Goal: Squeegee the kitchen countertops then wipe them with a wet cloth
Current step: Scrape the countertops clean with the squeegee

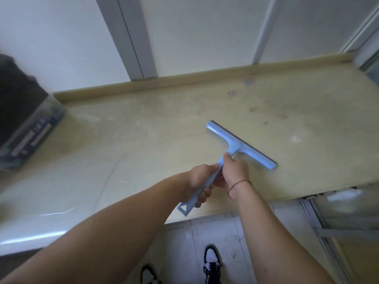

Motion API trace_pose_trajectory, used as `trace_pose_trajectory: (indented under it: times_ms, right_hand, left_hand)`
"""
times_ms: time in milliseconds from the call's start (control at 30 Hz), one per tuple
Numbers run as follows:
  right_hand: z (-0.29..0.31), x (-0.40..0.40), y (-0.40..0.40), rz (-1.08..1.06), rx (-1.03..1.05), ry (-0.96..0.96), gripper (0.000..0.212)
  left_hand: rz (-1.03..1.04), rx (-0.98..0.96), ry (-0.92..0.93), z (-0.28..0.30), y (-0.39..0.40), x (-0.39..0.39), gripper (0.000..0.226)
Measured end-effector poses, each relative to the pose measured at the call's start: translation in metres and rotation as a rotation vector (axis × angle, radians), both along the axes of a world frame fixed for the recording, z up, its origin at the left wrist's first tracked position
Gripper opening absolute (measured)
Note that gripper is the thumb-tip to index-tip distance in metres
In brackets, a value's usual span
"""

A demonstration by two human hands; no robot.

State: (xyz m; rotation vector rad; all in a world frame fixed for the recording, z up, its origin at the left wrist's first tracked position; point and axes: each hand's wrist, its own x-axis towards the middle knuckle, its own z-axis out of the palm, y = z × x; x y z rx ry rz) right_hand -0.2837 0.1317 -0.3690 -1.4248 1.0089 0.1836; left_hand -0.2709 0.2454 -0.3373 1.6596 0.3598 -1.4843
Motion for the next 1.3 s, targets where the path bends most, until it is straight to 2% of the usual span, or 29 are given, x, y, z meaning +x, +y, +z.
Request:
trace_pose_trajectory:
  times_ms: [333,700,900,1033,1200,1300]
  right_hand:
    - [0.008,-0.021,0.037,0.052,0.043,0.004,0.04]
    - [0.015,-0.021,0.059,0.021,0.073,0.002,0.041]
    - [0.02,-0.017,0.03,0.231,0.21,0.055,0.039]
    - [0.026,0.004,-0.001,0.198,0.175,0.056,0.039]
    - [0.02,0.009,-0.001,0.191,0.208,0.098,0.035]
    - [0.018,0.01,0.003,0.172,0.168,0.075,0.035]
  left_hand:
    - [0.07,-0.026,0.015,-0.004,0.039,-0.023,0.061]
    - [0.069,-0.03,-0.001,0.001,0.063,-0.021,0.056]
    - [0.044,-0.029,0.037,0.002,0.066,-0.015,0.055]
    - [0.061,-0.052,0.061,0.005,0.066,-0.013,0.055]
    - [0.111,-0.128,0.077,0.003,0.078,-0.015,0.054]
    - [0.2,-0.218,0.034,0.0,0.093,-0.021,0.045]
